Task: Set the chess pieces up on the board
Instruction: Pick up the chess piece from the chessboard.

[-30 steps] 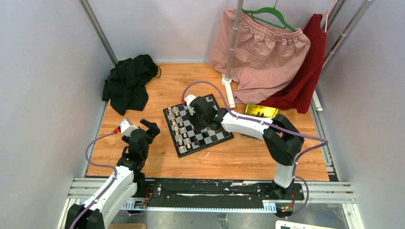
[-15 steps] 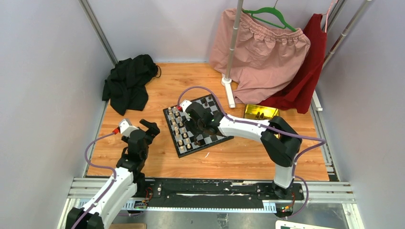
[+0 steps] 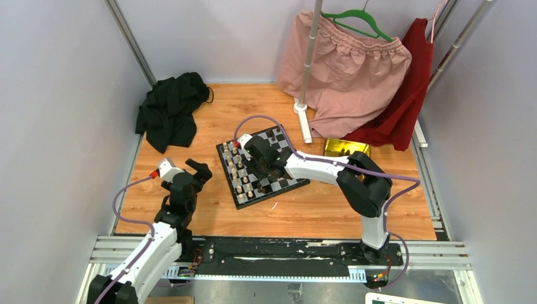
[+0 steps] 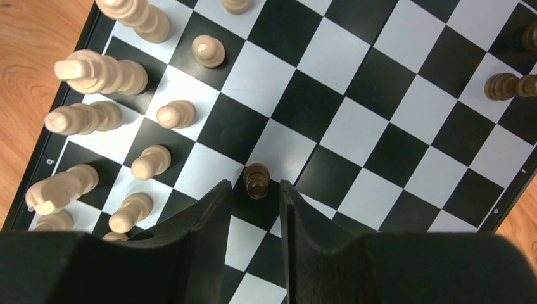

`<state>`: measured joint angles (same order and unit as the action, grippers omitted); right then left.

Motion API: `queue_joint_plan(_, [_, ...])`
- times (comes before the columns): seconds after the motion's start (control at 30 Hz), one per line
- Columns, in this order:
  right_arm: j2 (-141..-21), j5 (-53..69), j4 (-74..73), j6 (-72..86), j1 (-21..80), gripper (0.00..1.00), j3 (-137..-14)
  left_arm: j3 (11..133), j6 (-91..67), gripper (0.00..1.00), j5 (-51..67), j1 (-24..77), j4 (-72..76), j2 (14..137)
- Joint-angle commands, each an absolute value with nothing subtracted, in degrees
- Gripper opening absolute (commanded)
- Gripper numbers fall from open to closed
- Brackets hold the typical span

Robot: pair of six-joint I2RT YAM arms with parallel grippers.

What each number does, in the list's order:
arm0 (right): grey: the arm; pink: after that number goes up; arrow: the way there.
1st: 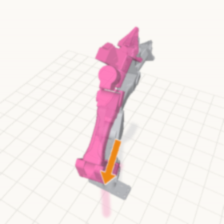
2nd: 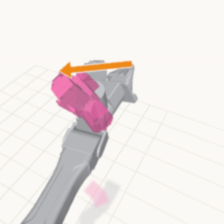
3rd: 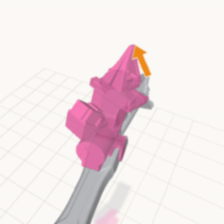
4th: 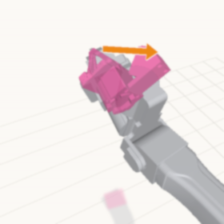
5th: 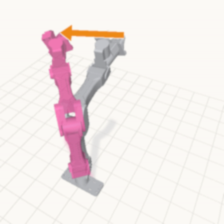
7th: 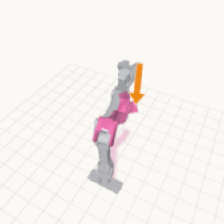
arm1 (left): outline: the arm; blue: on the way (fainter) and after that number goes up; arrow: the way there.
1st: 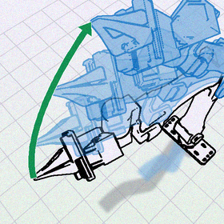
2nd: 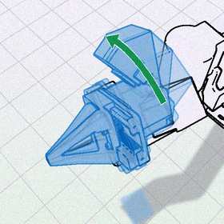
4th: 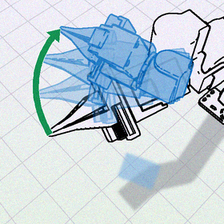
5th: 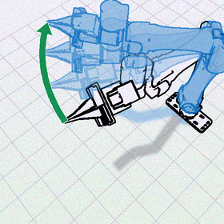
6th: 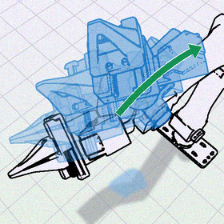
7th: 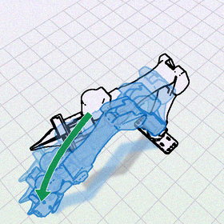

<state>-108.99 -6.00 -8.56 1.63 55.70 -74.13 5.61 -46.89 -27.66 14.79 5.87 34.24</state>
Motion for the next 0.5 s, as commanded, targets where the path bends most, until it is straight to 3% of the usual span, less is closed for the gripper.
queue_joint_plan(0.0, [-110.48, -5.26, -8.23, 2.00, 54.71, 0.37, -76.14, 4.82, -46.06, 1.00, -29.09, 14.59, 6.99, 34.61])
queue_joint_plan(0.27, [-111.19, -4.59, -8.05, 2.05, 54.16, 0.25, -76.79, 4.74, -46.08, 1.00, -29.04, 14.59, 7.55, 35.36])
queue_joint_plan(0.47, [-110.55, -4.05, -7.77, 2.09, 54.01, 0.05, -76.67, 4.63, -45.89, 1.00, -29.17, 14.59, 6.74, 34.35])
